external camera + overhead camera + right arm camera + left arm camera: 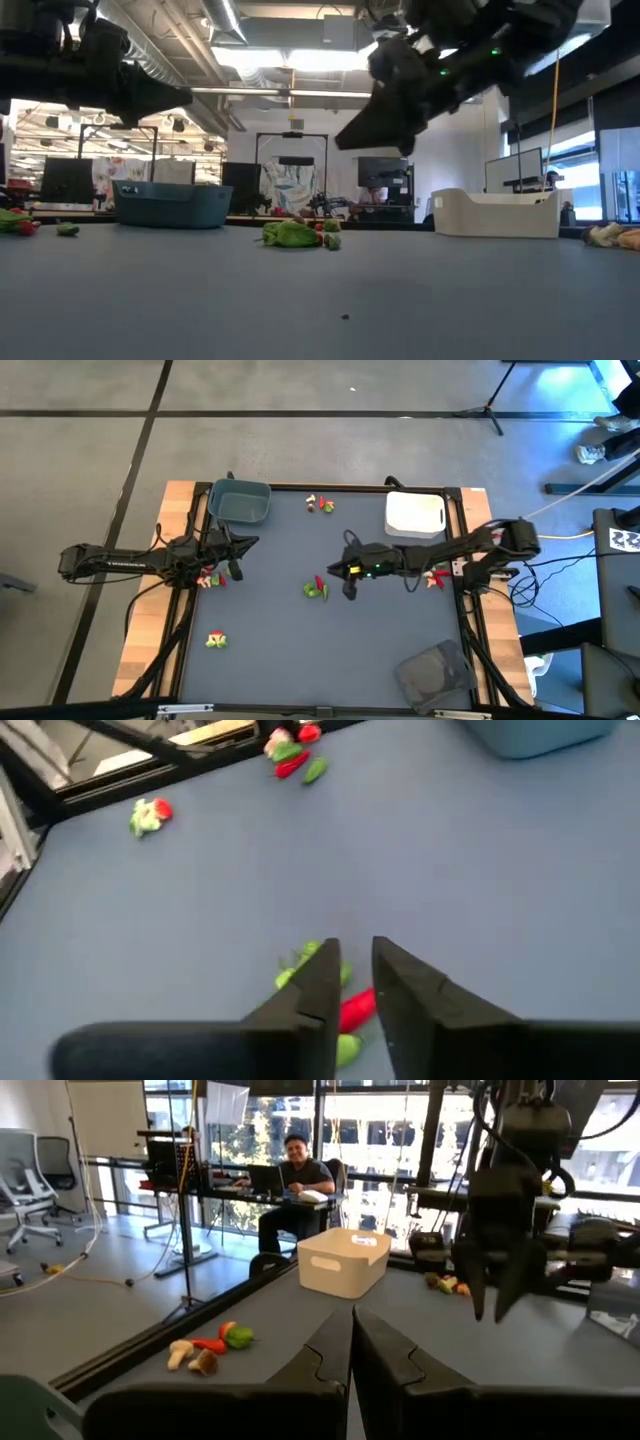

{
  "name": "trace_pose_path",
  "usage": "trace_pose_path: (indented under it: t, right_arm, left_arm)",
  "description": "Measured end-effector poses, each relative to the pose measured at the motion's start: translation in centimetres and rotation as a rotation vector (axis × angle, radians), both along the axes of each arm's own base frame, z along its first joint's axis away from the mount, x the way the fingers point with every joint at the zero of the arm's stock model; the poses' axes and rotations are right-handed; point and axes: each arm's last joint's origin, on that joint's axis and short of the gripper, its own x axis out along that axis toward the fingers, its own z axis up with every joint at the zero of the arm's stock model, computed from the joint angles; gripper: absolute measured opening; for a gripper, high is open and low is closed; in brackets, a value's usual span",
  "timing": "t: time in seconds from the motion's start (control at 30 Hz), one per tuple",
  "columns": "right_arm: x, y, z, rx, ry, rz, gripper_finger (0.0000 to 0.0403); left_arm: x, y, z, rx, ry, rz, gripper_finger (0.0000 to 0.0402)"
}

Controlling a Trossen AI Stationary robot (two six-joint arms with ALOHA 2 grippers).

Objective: Sort produce into baskets
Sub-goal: Put the green chili pepper into the white bin

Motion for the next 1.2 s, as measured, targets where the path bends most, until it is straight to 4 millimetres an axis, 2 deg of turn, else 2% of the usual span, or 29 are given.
trace_pose_path:
  t: [0.23, 0.43, 0.8, 0.97, 1.13, 1.2]
  right_arm:
    - [0.7, 0.2, -1.2, 0.026, 0.053, 0.054, 0.0145]
    - [0.5, 0.2, -1.7, 0.026, 0.102, 0.055, 0.0178]
    - [0.9, 1.6, -4.6, 0.029, 0.202, 0.043, 0.0189]
    - [1.1, 1.9, -6.0, 0.119, 0.245, -0.01, 0.0189]
    - [3.3, 2.1, -5.6, 0.142, 0.233, -0.021, 0.0189]
    - [4.0, 2.1, -5.6, 0.147, 0.29, -0.038, 0.0189]
  left_arm:
    - [0.0, 0.0, 0.0, -0.014, -0.007, -0.001, 0.0005]
    - [0.0, 0.0, 0.0, -0.021, -0.012, -0.002, 0.0005]
    - [0.0, 0.0, 0.0, 0.023, 0.01, 0.001, 0.0005]
    - [0.0, 0.0, 0.0, 0.024, 0.01, 0.001, 0.0005]
    - [0.0, 0.0, 0.0, 0.018, 0.008, 0.001, 0.0005]
    - [0.0, 0.0, 0.0, 0.018, 0.008, 0.001, 0.0005]
